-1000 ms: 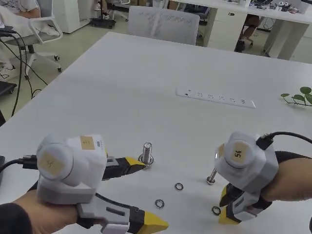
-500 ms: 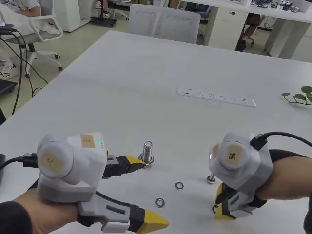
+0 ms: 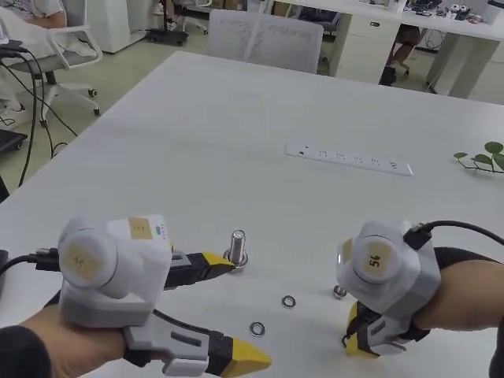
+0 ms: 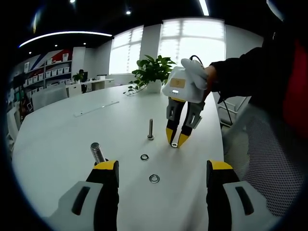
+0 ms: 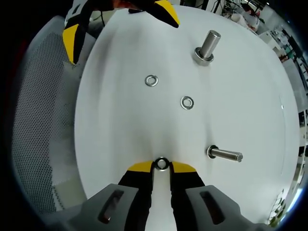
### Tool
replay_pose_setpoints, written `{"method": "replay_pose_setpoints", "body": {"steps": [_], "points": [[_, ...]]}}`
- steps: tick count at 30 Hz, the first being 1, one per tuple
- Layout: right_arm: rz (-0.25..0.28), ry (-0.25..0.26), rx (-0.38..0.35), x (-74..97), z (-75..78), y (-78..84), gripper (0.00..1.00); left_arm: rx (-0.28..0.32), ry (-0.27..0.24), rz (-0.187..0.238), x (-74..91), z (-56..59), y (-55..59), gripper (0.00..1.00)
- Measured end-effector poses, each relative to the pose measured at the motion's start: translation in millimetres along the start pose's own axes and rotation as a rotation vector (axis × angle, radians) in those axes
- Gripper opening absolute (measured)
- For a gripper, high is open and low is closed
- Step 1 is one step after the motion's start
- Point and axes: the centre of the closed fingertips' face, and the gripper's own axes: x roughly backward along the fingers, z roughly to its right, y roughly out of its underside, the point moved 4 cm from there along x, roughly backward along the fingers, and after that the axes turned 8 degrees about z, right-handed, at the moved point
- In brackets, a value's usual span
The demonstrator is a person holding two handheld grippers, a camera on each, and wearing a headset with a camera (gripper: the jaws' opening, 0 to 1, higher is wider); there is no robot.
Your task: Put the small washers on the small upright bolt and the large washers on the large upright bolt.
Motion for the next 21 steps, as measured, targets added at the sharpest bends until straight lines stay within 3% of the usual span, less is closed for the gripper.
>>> {"method": "replay_pose_setpoints", "body": {"steps": [21], "points": [[-0.001, -0.012, -0.017, 3.0, 2.3, 1.2, 0.13, 0.003, 0.002, 0.002, 0.5, 0.8, 0.6, 0.74]]}}
